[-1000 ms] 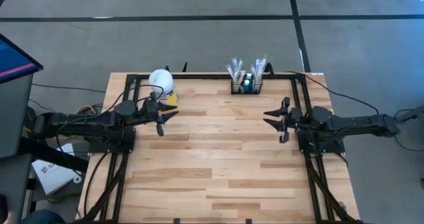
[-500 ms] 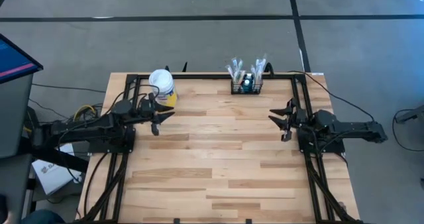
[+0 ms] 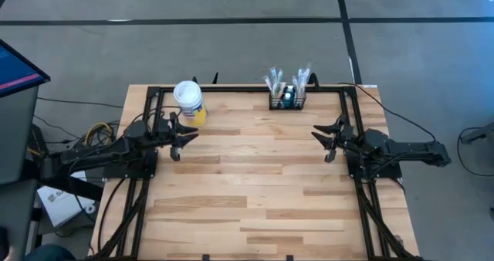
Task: Pick & Place toothbrushing station
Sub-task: Return to Home Position
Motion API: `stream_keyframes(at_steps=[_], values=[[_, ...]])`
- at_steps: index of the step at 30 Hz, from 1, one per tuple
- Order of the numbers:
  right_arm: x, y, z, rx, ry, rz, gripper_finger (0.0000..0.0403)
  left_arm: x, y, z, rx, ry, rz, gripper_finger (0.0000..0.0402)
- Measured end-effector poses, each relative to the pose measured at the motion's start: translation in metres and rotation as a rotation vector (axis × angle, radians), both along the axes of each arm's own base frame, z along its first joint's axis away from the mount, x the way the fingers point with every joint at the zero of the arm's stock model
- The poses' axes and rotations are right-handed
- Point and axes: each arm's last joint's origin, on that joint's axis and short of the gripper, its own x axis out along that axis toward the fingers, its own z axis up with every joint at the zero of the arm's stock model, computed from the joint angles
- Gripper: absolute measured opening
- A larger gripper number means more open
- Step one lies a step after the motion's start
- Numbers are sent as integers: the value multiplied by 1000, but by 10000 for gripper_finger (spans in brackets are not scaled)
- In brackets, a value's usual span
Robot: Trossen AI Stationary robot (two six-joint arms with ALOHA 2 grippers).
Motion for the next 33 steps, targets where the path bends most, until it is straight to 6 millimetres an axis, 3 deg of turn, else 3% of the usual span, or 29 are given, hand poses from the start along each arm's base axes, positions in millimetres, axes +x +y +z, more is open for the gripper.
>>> stream_keyframes(at_steps=[33], values=[[0, 0, -1, 51, -19, 4, 115, 0, 0, 1, -41, -21, -4, 92]])
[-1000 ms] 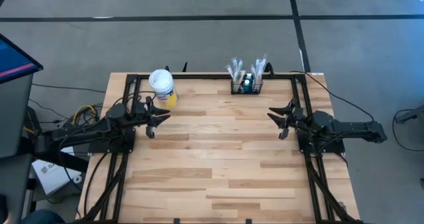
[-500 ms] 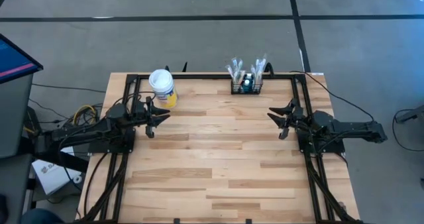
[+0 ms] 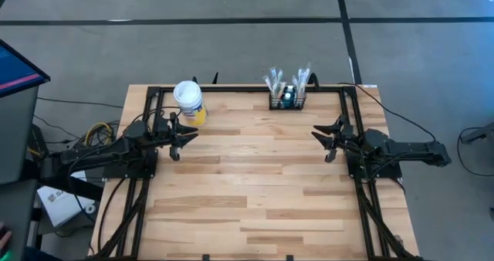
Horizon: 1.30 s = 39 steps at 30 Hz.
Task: Pick & Place toothbrushing station
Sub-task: Return to Home Position
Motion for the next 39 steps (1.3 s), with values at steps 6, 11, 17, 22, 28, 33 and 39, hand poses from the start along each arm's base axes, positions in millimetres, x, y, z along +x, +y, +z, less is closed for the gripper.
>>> stream_keyframes(at_steps=[6, 11, 17, 22, 28, 33, 39], values=[[0, 0, 0, 0, 1, 0, 115, 0, 0, 0, 0, 0, 0, 92], [0, 0, 0, 0, 1, 0, 115, 0, 0, 0, 1, -1, 0, 92], [0, 0, 0, 0, 1, 0, 115, 0, 0, 1, 3, -6, 0, 92], [0, 0, 0, 0, 1, 0, 115, 0, 0, 1, 4, -9, 0, 92], [0, 0, 0, 0, 1, 0, 115, 0, 0, 1, 5, -13, 0, 92], [0, 0, 0, 0, 1, 0, 115, 0, 0, 1, 5, -13, 0, 92], [0, 0, 0, 0, 1, 0, 115, 0, 0, 1, 6, -13, 0, 92]])
